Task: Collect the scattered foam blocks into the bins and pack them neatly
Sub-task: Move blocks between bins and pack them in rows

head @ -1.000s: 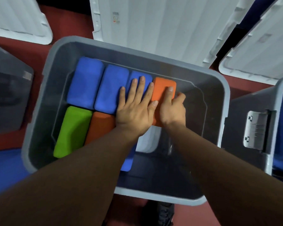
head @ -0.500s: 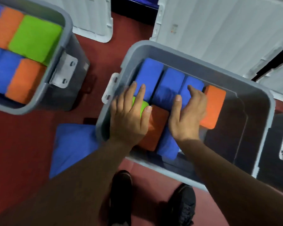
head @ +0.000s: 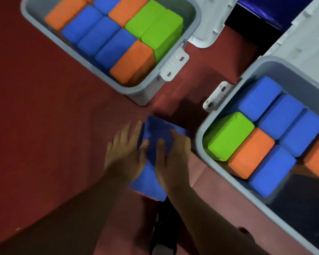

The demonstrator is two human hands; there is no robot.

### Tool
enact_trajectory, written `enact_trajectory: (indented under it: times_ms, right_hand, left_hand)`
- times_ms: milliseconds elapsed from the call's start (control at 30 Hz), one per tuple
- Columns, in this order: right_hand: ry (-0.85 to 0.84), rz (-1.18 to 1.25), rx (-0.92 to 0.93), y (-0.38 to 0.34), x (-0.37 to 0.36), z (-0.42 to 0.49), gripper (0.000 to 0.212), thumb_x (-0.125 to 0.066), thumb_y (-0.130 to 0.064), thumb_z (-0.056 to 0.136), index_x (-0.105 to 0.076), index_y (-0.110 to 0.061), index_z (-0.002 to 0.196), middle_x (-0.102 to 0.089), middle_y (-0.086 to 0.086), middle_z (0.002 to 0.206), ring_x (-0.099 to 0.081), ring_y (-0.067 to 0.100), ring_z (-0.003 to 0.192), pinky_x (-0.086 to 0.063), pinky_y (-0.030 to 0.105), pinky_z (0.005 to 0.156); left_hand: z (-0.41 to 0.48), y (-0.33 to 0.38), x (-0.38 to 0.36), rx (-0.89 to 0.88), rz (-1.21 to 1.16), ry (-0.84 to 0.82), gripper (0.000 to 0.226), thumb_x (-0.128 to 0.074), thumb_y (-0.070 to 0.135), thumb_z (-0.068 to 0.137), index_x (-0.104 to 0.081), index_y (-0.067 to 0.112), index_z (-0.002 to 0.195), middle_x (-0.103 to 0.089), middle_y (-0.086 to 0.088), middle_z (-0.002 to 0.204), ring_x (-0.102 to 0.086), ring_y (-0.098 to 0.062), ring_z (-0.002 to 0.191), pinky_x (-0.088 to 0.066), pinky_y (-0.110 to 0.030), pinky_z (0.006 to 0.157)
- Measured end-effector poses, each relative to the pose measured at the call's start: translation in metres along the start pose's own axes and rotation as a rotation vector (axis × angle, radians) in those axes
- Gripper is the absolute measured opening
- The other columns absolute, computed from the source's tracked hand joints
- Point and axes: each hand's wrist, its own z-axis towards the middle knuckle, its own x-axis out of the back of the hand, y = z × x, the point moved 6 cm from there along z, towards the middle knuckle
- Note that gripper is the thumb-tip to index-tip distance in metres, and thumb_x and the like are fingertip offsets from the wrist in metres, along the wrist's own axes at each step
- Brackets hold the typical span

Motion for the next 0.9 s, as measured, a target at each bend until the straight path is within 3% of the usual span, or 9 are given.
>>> enact_trajectory:
  times_ms: [133, 267, 333, 433, 500, 600, 700, 833, 900]
  right_hand:
    - [0.013, -0.059, -0.219, 0.031, -0.018, -0.029, 0.068, -0.038, -0.053, 0.1, -0.047, -0.004, 0.146, -0.047, 0.023, 0.143, -0.046, 0.039, 0.13, -0.039, 0.049, 0.111]
    - [-0.008, -0.029, -0.438, 0.052, -0.02, -0.039, 0.056, -0.045, -0.042, 0.104, -0.032, -0.029, 0.158, -0.031, 0.018, 0.16, -0.034, 0.033, 0.144, -0.025, 0.04, 0.116]
    - [-0.057, 0.065, -0.391, 0.051, -0.022, -0.039, 0.056, -0.043, -0.048, 0.104, -0.029, -0.038, 0.158, -0.034, 0.012, 0.159, -0.037, 0.027, 0.144, -0.031, 0.043, 0.118]
    - [-0.03, 0.15, -0.293, 0.037, -0.013, -0.029, 0.059, -0.043, -0.059, 0.099, -0.036, -0.038, 0.155, -0.042, 0.004, 0.152, -0.044, 0.017, 0.137, -0.034, 0.022, 0.11]
    - [-0.002, 0.2, -0.213, 0.023, 0.001, -0.016, 0.061, -0.042, -0.058, 0.099, -0.04, -0.033, 0.154, -0.043, 0.003, 0.15, -0.045, 0.012, 0.135, -0.03, 0.006, 0.104]
    - [-0.029, 0.324, -0.2, 0.002, 0.027, 0.002, 0.051, -0.046, -0.046, 0.105, -0.036, -0.038, 0.155, -0.032, -0.001, 0.158, -0.033, 0.005, 0.144, -0.025, -0.002, 0.103]
    - [0.023, 0.342, -0.124, -0.014, 0.069, 0.016, 0.057, -0.046, -0.042, 0.105, -0.031, -0.029, 0.159, -0.027, -0.006, 0.164, -0.022, 0.0, 0.15, -0.019, 0.006, 0.114]
    - [0.212, 0.478, -0.233, 0.003, 0.137, 0.03, 0.075, -0.05, -0.062, 0.092, -0.03, -0.03, 0.157, -0.036, -0.024, 0.154, -0.035, -0.001, 0.143, -0.036, 0.038, 0.118]
    - [0.296, 0.496, -0.246, 0.017, 0.181, 0.038, 0.068, -0.049, -0.064, 0.09, -0.038, -0.037, 0.152, -0.044, -0.042, 0.137, -0.041, -0.013, 0.133, -0.038, 0.031, 0.113]
  left_hand:
    - [-0.016, -0.019, -0.027, 0.181, -0.185, -0.062, 0.078, -0.02, 0.069, 0.091, -0.023, 0.032, 0.16, -0.037, -0.015, 0.157, -0.048, -0.035, 0.135, -0.047, -0.05, 0.104]
    - [-0.018, 0.001, -0.038, 0.114, -0.214, -0.092, 0.084, -0.007, 0.068, 0.098, -0.021, 0.015, 0.16, -0.04, -0.015, 0.157, -0.046, -0.029, 0.14, -0.036, -0.037, 0.116]
    - [-0.019, 0.008, -0.031, 0.124, -0.273, -0.08, 0.08, -0.014, 0.064, 0.1, -0.031, 0.011, 0.157, -0.05, -0.017, 0.149, -0.055, -0.032, 0.13, -0.043, -0.037, 0.107]
    - [-0.015, 0.016, 0.002, 0.127, -0.323, 0.067, 0.072, -0.028, 0.065, 0.099, -0.045, 0.018, 0.151, -0.06, -0.014, 0.128, -0.063, -0.032, 0.107, -0.052, -0.04, 0.086]
    - [-0.008, 0.023, 0.025, 0.067, -0.328, 0.101, 0.072, -0.028, 0.068, 0.097, -0.039, 0.025, 0.155, -0.055, -0.012, 0.132, -0.06, -0.03, 0.111, -0.05, -0.04, 0.086]
    - [0.009, 0.041, 0.05, 0.027, -0.384, 0.075, 0.075, -0.029, 0.071, 0.094, -0.026, 0.032, 0.159, -0.045, -0.007, 0.143, -0.055, -0.029, 0.122, -0.049, -0.042, 0.091]
    - [0.029, 0.081, 0.076, -0.012, -0.34, 0.12, 0.078, -0.025, 0.071, 0.093, -0.025, 0.029, 0.159, -0.042, -0.009, 0.151, -0.052, -0.035, 0.127, -0.048, -0.053, 0.094]
    - [0.059, 0.161, 0.098, -0.129, -0.382, 0.144, 0.073, -0.034, 0.063, 0.094, -0.034, 0.025, 0.156, -0.04, -0.014, 0.154, -0.049, -0.037, 0.133, -0.048, -0.055, 0.098]
    - [0.066, 0.208, 0.099, -0.236, -0.378, 0.148, 0.073, -0.035, 0.066, 0.095, -0.04, 0.024, 0.154, -0.036, -0.013, 0.157, -0.044, -0.033, 0.139, -0.047, -0.054, 0.103]
